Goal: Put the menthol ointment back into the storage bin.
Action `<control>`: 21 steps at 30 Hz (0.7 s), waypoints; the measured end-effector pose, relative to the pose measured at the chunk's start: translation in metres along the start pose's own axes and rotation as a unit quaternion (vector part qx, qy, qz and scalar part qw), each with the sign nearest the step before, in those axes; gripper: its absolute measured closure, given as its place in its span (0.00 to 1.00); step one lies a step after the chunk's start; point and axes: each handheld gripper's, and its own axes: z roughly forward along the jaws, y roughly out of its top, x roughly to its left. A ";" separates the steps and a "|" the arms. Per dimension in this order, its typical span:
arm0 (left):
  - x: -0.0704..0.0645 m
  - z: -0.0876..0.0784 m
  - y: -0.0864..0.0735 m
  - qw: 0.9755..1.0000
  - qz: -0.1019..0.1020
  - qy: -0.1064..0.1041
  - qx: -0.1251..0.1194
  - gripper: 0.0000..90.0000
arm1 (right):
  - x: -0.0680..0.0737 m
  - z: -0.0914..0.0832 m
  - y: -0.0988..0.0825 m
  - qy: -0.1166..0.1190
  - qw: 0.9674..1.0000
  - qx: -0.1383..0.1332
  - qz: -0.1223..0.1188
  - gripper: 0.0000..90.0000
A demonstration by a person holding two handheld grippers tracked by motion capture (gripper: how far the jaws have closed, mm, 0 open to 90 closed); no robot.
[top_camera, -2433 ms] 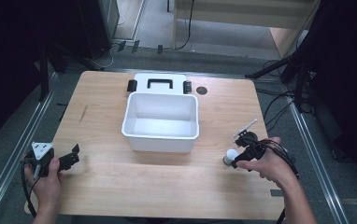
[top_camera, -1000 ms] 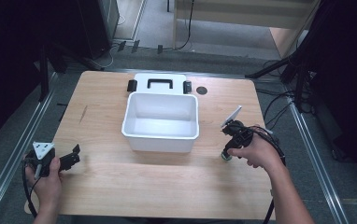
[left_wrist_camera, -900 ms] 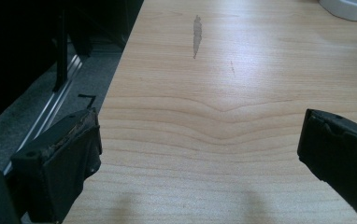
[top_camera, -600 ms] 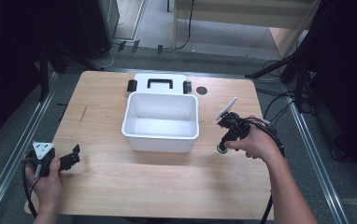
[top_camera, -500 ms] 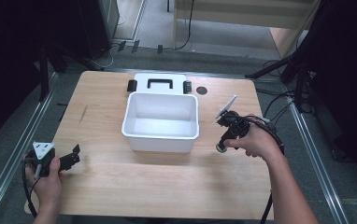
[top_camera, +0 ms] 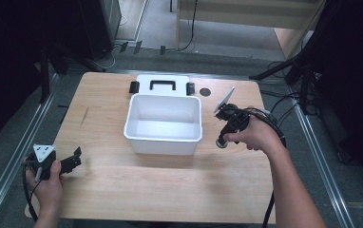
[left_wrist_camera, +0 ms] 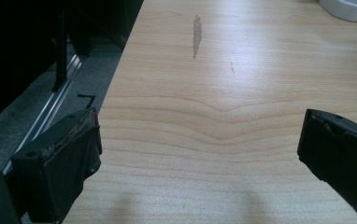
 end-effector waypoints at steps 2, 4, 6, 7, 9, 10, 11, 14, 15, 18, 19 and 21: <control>0.000 0.000 0.000 1.000 0.000 0.000 0.000 0.01 | 0.001 -0.002 0.003 -0.001 1.000 0.001 -0.001 0.57; 0.000 0.000 0.000 1.000 0.000 0.000 0.000 0.00 | 0.001 -0.004 0.007 -0.002 1.000 0.004 -0.004 0.57; 0.000 0.000 0.000 1.000 0.000 0.000 0.000 0.00 | 0.001 -0.007 0.010 0.000 1.000 0.002 -0.006 0.57; 0.000 0.000 0.000 1.000 0.000 0.000 0.000 0.00 | 0.002 -0.008 0.011 0.001 1.000 0.003 -0.005 0.57; 0.000 0.000 0.000 1.000 0.001 0.000 0.000 0.00 | 0.002 -0.011 0.014 0.000 1.000 0.004 -0.007 0.57; 0.000 0.000 0.000 1.000 0.001 0.000 0.000 0.00 | 0.002 -0.012 0.016 0.000 1.000 0.004 -0.007 0.57; 0.000 0.000 0.000 1.000 0.002 0.000 0.001 0.00 | 0.002 -0.014 0.017 0.000 1.000 0.003 -0.007 0.57; 0.000 0.000 0.000 1.000 0.002 0.000 0.000 0.00 | 0.003 -0.018 0.021 0.000 1.000 0.004 -0.009 0.57; 0.000 0.000 0.000 1.000 0.002 0.000 0.001 0.00 | 0.004 -0.019 0.022 0.000 1.000 0.005 -0.011 0.57; 0.000 0.000 0.000 1.000 0.001 0.000 0.001 0.00 | 0.005 -0.025 0.026 0.002 1.000 0.000 -0.013 0.57; 0.000 0.000 0.000 1.000 0.001 0.000 0.000 0.01 | 0.006 -0.028 0.027 0.001 1.000 0.000 -0.011 0.57; -0.001 0.000 0.000 1.000 0.000 0.000 0.000 0.00 | 0.007 -0.031 0.030 -0.001 1.000 -0.002 -0.012 0.57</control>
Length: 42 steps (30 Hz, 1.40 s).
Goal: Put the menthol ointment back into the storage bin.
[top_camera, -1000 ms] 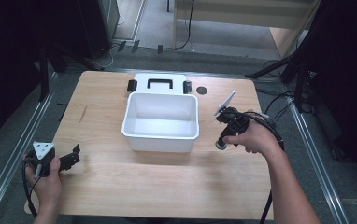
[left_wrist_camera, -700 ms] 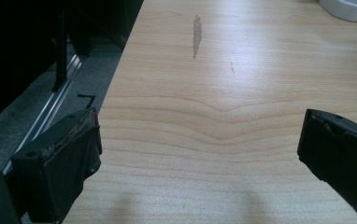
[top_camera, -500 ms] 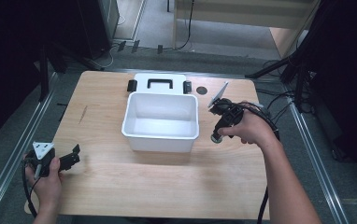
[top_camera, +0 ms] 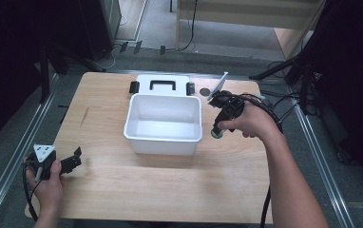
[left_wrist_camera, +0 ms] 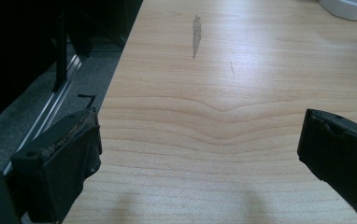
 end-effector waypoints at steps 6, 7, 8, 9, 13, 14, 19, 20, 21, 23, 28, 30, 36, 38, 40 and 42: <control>0.000 0.000 0.000 1.000 0.002 -0.002 -0.001 0.01 | 0.003 -0.007 0.007 -0.002 1.000 0.003 -0.007 0.57; 0.000 0.000 0.000 1.000 0.001 -0.003 -0.001 0.00 | 0.004 -0.008 0.008 0.000 1.000 0.003 -0.008 0.57; 0.001 0.000 0.000 1.000 0.002 -0.003 -0.001 0.00 | 0.004 -0.009 0.009 0.000 1.000 0.004 -0.011 0.57; 0.000 0.000 0.000 1.000 0.002 -0.003 -0.001 0.00 | 0.005 -0.010 0.010 0.003 1.000 0.002 -0.013 0.57; 0.000 -0.001 0.000 1.000 0.002 -0.003 -0.003 0.00 | 0.008 -0.016 0.014 0.003 1.000 0.003 -0.020 0.57; 0.000 -0.001 0.000 1.000 0.002 -0.004 -0.005 0.00 | 0.009 -0.018 0.015 0.002 1.000 0.001 -0.019 0.57; 0.000 -0.001 0.000 1.000 0.003 -0.003 -0.005 0.00 | 0.013 -0.027 0.022 0.000 1.000 -0.002 -0.027 0.57; 0.000 -0.001 0.000 1.000 0.003 -0.003 -0.004 0.00 | 0.014 -0.028 0.023 -0.001 1.000 -0.001 -0.028 0.57; 0.000 0.000 0.000 1.000 0.003 -0.003 -0.004 0.00 | 0.015 -0.029 0.024 -0.001 1.000 -0.001 -0.031 0.57; 0.000 0.000 0.000 1.000 0.004 -0.003 -0.003 0.00 | 0.017 -0.031 0.026 -0.003 0.999 -0.001 -0.033 0.57; 0.000 0.000 0.000 1.000 0.004 -0.004 -0.004 0.00 | 0.020 -0.034 0.032 -0.005 0.999 0.001 -0.037 0.57; 0.000 -0.001 0.000 1.000 0.004 -0.004 -0.005 0.00 | 0.022 -0.037 0.034 -0.006 0.999 0.001 -0.038 0.57; 0.000 0.000 0.000 1.000 0.004 -0.004 -0.004 0.01 | 0.028 -0.041 0.041 -0.005 0.999 -0.003 -0.049 0.57; -0.001 -0.001 0.000 1.000 0.004 -0.004 -0.004 0.00 | 0.032 -0.042 0.044 -0.006 0.999 -0.002 -0.052 0.57; -0.001 0.000 0.000 1.000 0.004 -0.004 -0.005 0.00 | 0.034 -0.042 0.047 -0.006 0.998 -0.003 -0.055 0.57; -0.001 0.000 0.000 1.000 0.004 -0.004 -0.005 0.00 | 0.037 -0.043 0.050 -0.006 0.998 -0.004 -0.059 0.57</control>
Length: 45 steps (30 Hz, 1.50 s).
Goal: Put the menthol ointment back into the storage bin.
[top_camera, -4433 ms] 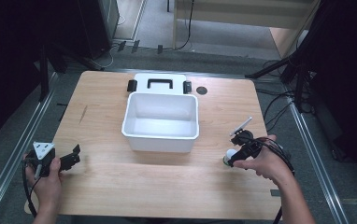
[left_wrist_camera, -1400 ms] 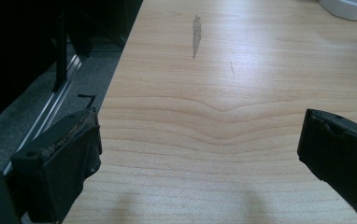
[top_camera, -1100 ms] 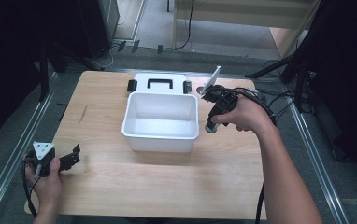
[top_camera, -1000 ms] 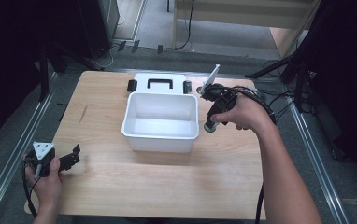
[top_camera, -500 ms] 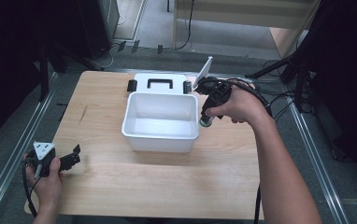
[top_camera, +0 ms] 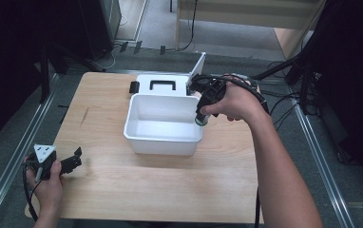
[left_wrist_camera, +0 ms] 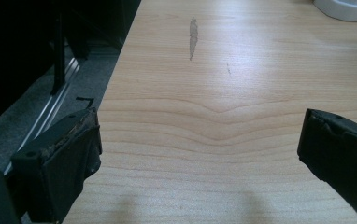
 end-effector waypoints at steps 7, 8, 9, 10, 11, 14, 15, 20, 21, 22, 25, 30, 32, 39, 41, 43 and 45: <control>0.000 0.000 0.000 1.000 0.002 0.001 0.002 0.00 | 0.007 0.003 0.009 0.003 1.000 -0.002 -0.013 0.57; 0.000 0.000 0.000 1.000 0.001 0.000 0.002 0.00 | 0.008 0.004 0.010 0.003 1.000 -0.002 -0.013 0.57; 0.000 0.000 0.000 1.000 0.001 0.000 0.002 0.01 | 0.008 0.005 0.011 0.003 1.000 -0.001 -0.017 0.57; 0.000 0.000 0.000 1.000 0.001 0.000 0.002 0.00 | 0.009 0.006 0.012 0.004 1.000 -0.003 -0.019 0.57; 0.000 0.000 0.000 1.000 0.001 0.000 0.002 0.00 | 0.010 0.007 0.013 0.006 1.000 -0.002 -0.021 0.57; 0.000 0.000 0.000 1.000 0.001 0.000 0.002 0.00 | 0.012 0.009 0.016 0.007 1.000 -0.002 -0.025 0.57; 0.000 0.000 0.000 1.000 0.001 0.001 0.002 0.00 | 0.013 0.010 0.017 0.008 1.000 -0.001 -0.028 0.57; 0.000 0.000 0.000 1.000 0.000 0.000 0.002 0.01 | 0.015 0.015 0.021 0.012 0.999 -0.002 -0.043 0.57; 0.000 0.000 0.000 1.000 0.000 0.000 0.002 0.00 | 0.015 0.016 0.022 0.013 0.999 -0.001 -0.046 0.57; 0.000 0.000 0.000 1.000 0.000 0.000 0.002 0.00 | 0.015 0.018 0.022 0.012 0.999 -0.001 -0.047 0.57; 0.000 0.000 0.000 1.000 0.001 0.000 0.002 0.00 | 0.015 0.022 0.023 0.013 0.998 0.000 -0.060 0.57; 0.000 0.000 0.000 1.000 0.000 0.000 0.001 0.00 | 0.014 0.032 0.022 0.018 0.996 0.001 -0.086 0.57; 0.000 0.000 0.000 1.000 0.000 0.000 0.002 0.01 | 0.014 0.037 0.021 0.020 0.995 -0.003 -0.100 0.57; 0.000 0.000 0.000 1.000 0.002 0.000 0.002 0.00 | 0.014 0.053 0.019 0.019 0.990 -0.007 -0.140 0.57; 0.000 0.000 0.000 1.000 0.002 0.000 0.002 0.00 | 0.014 0.057 0.019 0.016 0.989 -0.007 -0.149 0.57; 0.000 0.000 0.000 1.000 0.002 0.000 0.002 0.00 | 0.014 0.061 0.019 0.013 0.988 -0.005 -0.155 0.57; 0.000 0.000 0.000 1.000 0.002 0.000 0.001 0.00 | 0.014 0.065 0.018 0.010 0.987 -0.004 -0.160 0.57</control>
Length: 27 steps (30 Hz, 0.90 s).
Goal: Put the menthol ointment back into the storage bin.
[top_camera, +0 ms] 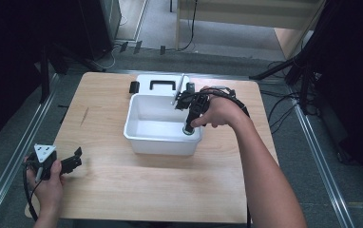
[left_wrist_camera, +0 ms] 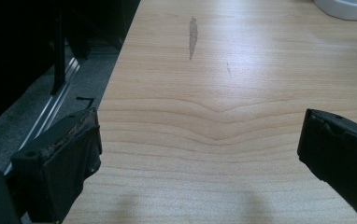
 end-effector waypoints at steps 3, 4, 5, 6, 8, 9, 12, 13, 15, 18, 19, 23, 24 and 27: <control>0.000 0.000 0.000 1.000 0.000 0.000 -0.001 0.00 | 0.000 0.006 -0.001 0.000 1.000 0.001 -0.011 0.57; 0.000 0.000 0.000 1.000 0.000 0.000 -0.001 0.00 | 0.000 0.006 -0.001 0.000 1.000 0.001 -0.011 0.57; 0.000 0.000 0.000 1.000 0.000 0.000 -0.001 0.00 | 0.000 0.011 -0.001 0.000 1.000 0.004 -0.015 0.57; 0.000 0.000 0.000 1.000 0.001 0.000 -0.001 0.00 | 0.000 0.013 -0.001 -0.001 1.000 0.007 -0.018 0.57; 0.000 0.000 0.000 1.000 0.001 0.000 -0.001 0.00 | 0.000 0.015 -0.001 -0.001 1.000 0.007 -0.023 0.57; 0.000 0.000 0.000 1.000 0.000 0.000 -0.001 0.00 | 0.000 0.020 -0.001 -0.002 1.000 0.009 -0.028 0.57; 0.000 0.000 0.000 1.000 -0.001 0.000 -0.001 0.00 | 0.001 0.026 -0.001 0.001 0.999 0.008 -0.034 0.57; 0.000 0.000 0.000 1.000 0.000 0.000 -0.001 0.00 | 0.002 0.027 -0.001 0.001 0.999 0.009 -0.035 0.57; 0.000 0.000 0.000 1.000 0.000 0.000 -0.001 0.01 | 0.002 0.032 -0.001 -0.001 0.999 0.010 -0.038 0.57; 0.000 0.000 0.000 1.000 0.001 0.000 0.000 0.00 | 0.004 0.038 0.000 -0.007 0.999 0.017 -0.049 0.57; 0.000 0.000 0.000 1.000 0.001 0.000 0.000 0.01 | 0.004 0.040 0.001 -0.009 0.998 0.017 -0.052 0.57; -0.001 0.000 0.000 1.000 0.001 0.001 0.001 0.00 | 0.006 0.047 0.002 -0.017 0.997 0.020 -0.070 0.57; -0.001 0.000 0.000 1.000 0.002 0.001 0.000 0.01 | 0.007 0.047 0.002 -0.017 0.997 0.019 -0.071 0.57; -0.001 0.000 0.000 1.000 0.002 0.001 0.001 0.01 | 0.007 0.048 0.004 -0.021 0.997 0.016 -0.071 0.57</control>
